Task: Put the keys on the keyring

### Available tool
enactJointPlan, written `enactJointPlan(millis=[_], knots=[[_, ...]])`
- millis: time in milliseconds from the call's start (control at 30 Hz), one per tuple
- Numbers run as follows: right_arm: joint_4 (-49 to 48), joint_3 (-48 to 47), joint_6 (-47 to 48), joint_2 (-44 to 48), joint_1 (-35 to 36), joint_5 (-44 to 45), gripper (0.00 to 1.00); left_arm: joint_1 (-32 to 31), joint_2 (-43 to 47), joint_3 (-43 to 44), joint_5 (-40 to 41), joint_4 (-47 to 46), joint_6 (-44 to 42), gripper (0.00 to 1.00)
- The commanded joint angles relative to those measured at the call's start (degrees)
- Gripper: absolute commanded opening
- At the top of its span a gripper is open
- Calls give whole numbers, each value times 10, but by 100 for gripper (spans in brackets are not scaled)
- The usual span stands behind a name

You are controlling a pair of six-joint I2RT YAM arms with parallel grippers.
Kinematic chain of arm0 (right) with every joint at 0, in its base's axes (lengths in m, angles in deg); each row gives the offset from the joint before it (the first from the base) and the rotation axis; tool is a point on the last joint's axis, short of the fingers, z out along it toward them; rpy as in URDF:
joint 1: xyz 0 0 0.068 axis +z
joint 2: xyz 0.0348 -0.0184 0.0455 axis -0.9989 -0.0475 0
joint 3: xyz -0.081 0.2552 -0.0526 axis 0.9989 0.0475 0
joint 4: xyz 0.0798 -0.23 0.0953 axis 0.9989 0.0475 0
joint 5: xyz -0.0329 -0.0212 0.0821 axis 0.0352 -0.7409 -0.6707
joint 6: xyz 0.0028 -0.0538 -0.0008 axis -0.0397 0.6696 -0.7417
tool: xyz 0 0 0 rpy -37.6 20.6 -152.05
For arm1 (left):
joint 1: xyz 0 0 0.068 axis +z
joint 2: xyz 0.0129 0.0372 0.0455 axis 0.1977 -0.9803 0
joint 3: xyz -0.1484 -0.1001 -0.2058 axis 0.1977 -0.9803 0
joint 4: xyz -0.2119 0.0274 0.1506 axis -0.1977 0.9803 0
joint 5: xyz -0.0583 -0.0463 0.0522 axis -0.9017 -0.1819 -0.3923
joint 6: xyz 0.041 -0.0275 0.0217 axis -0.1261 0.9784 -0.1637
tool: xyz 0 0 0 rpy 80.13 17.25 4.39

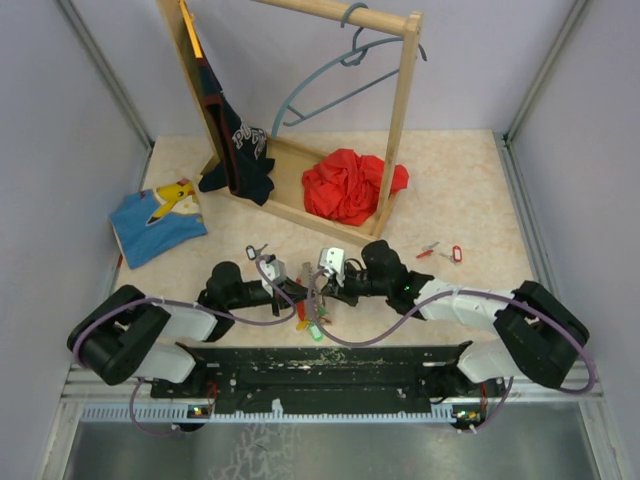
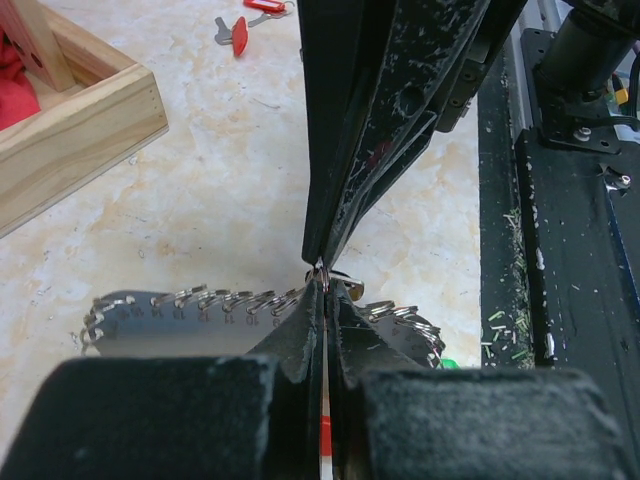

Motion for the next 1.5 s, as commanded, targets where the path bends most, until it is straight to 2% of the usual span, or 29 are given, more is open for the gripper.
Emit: enactJointPlan(millis=[0, 267, 400, 667, 867, 1067, 1167, 1333, 1400, 1467], knots=[[23, -38, -6, -30, -3, -37, 0, 3, 5, -5, -8, -68, 6, 0], [18, -52, -7, -51, 2, -36, 0, 3, 5, -12, -13, -93, 11, 0], [19, -51, 1, -37, 3, -6, 0, 3, 4, -15, -12, -100, 11, 0], [74, -57, 23, -10, 3, 39, 0, 3, 11, -20, -6, -99, 5, 0], [116, -48, -5, 12, 1, 112, 25, 3, 13, -26, -12, -117, 7, 0], [150, -41, -72, 46, -8, 252, 30, 3, 6, -25, -12, -123, 5, 0], [163, -34, -109, 80, -9, 321, 38, 3, -4, -10, -9, -99, 3, 0], [151, -20, -151, 140, -8, 353, 47, -8, -35, 35, 6, -43, 3, 0], [136, -5, -181, 168, -8, 364, 54, -17, -55, 65, 8, -16, -2, 0], [128, 14, -202, 200, -8, 402, 70, -24, -74, 81, 19, -13, -2, 0]])
